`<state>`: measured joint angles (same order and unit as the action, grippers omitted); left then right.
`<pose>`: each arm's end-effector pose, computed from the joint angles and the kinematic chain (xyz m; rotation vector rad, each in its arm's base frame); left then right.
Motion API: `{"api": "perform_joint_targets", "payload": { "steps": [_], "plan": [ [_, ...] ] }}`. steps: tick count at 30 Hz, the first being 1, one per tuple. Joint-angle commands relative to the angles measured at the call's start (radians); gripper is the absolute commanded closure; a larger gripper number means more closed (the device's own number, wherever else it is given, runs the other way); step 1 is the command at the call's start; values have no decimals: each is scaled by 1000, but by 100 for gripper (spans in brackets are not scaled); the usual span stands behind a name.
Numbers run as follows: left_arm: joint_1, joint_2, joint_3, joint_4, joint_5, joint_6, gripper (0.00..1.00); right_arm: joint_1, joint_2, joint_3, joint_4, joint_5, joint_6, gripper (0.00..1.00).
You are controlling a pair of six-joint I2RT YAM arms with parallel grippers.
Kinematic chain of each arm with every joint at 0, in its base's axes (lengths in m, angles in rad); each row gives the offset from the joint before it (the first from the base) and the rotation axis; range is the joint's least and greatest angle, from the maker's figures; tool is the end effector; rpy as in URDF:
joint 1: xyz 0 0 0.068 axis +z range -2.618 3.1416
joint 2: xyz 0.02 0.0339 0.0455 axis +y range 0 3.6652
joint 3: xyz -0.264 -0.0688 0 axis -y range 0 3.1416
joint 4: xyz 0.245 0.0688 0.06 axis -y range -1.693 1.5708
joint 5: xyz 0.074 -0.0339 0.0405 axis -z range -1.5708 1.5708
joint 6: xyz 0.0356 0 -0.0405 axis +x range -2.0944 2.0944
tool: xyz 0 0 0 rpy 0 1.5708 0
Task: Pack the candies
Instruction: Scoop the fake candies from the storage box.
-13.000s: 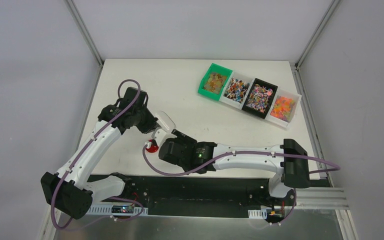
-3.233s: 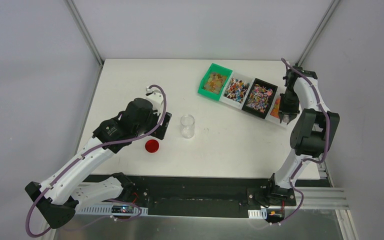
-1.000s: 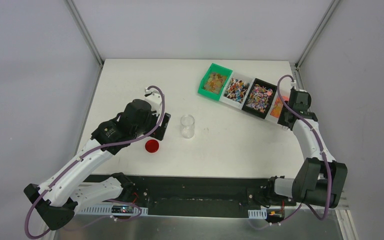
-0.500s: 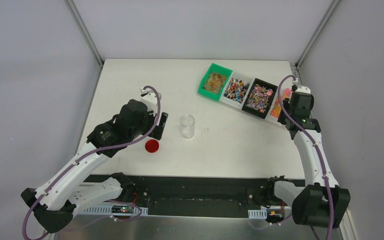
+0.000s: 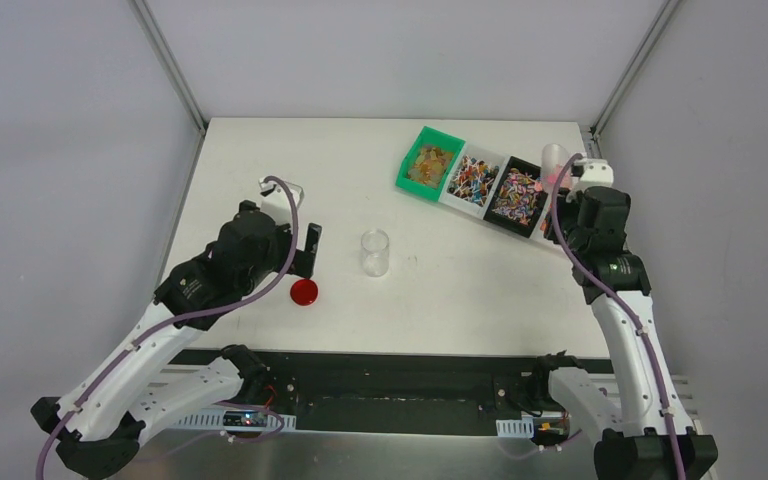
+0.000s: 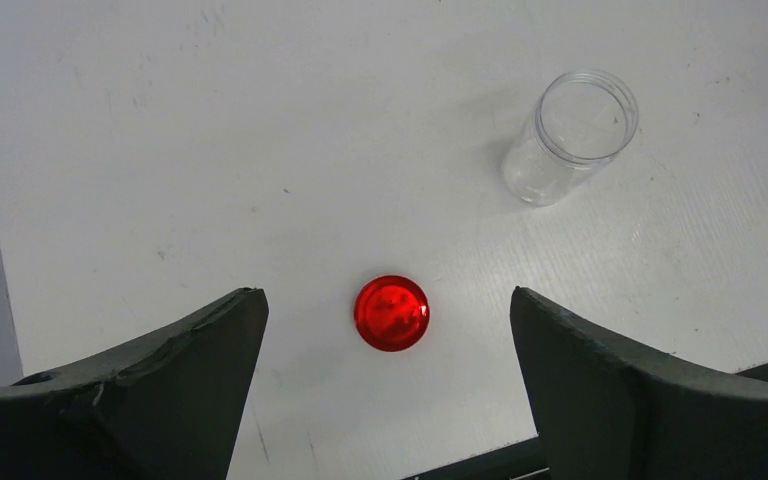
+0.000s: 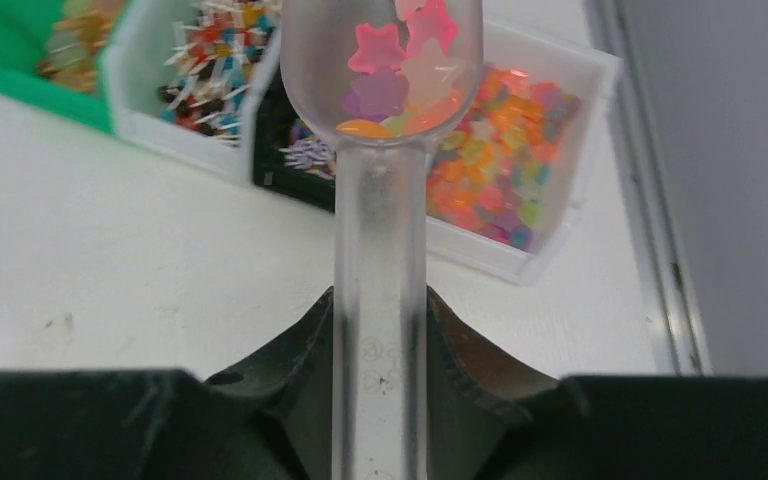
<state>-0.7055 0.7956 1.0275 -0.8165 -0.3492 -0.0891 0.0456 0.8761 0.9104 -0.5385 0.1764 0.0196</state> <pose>0.1217 -0.0877 0.3575 0.4490 2.0693 -0.0954 0.1894 0.0024 0.3320 0.0810 2.0680 -0.1429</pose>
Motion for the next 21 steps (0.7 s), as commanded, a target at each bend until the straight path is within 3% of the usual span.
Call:
{"api": "perform_joint_targets", "payload": {
  "steps": [1, 8, 13, 21],
  "plan": [
    [1, -41, -8, 50, -63, -2, 4, 74, 4, 77, 13, -269, -161, 100],
    [2, -89, -12, 54, -133, -15, 4, 265, 63, 151, -93, -285, -298, 100],
    [1, -171, -36, 86, -185, -19, 3, 430, 80, 147, -111, -216, -418, 100],
    [1, -206, -53, 108, -205, -13, 1, 542, 100, 143, -126, -245, -563, 100]
  ]
}}
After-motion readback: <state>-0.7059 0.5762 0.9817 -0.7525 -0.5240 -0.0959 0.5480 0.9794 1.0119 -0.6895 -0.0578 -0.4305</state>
